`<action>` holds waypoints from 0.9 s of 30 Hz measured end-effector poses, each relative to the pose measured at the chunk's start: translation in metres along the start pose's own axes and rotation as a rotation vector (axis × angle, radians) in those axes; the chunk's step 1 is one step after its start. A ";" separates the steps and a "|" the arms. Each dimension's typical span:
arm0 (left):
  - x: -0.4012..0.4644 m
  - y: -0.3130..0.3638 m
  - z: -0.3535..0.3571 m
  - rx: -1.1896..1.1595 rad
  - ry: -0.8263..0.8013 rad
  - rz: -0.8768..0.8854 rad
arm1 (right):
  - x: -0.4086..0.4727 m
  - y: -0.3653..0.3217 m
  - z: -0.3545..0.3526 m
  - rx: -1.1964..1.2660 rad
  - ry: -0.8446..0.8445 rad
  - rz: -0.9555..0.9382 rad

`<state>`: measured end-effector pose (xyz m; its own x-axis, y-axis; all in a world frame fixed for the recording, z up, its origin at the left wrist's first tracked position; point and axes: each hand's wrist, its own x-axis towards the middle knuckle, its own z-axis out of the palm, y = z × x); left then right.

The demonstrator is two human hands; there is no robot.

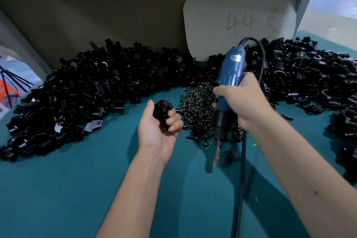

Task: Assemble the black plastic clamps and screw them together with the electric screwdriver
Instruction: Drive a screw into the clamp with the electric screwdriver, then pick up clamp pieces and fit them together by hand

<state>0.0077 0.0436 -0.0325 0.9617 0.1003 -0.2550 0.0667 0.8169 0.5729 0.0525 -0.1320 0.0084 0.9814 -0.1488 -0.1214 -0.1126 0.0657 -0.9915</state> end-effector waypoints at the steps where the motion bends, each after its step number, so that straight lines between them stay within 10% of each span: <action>1: 0.001 -0.001 0.000 -0.002 0.003 0.000 | 0.000 0.005 0.003 -0.111 0.010 -0.045; 8: 0.004 -0.011 -0.001 0.289 0.021 0.190 | -0.006 0.028 0.011 -0.971 0.136 -0.420; 14: -0.002 -0.024 0.002 0.746 -0.056 0.368 | -0.015 0.008 0.004 -0.869 0.145 -0.574; 22: -0.024 -0.054 0.045 1.098 -0.234 0.685 | -0.038 -0.012 -0.047 -0.547 -0.330 -0.397; 27: -0.037 -0.097 0.104 1.129 -0.292 0.640 | -0.041 -0.032 -0.114 -0.556 -0.080 -0.313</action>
<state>-0.0071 -0.0978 0.0023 0.9179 0.0468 0.3940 -0.3699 -0.2585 0.8924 -0.0022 -0.2401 0.0401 0.9871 -0.0024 0.1603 0.1382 -0.4936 -0.8586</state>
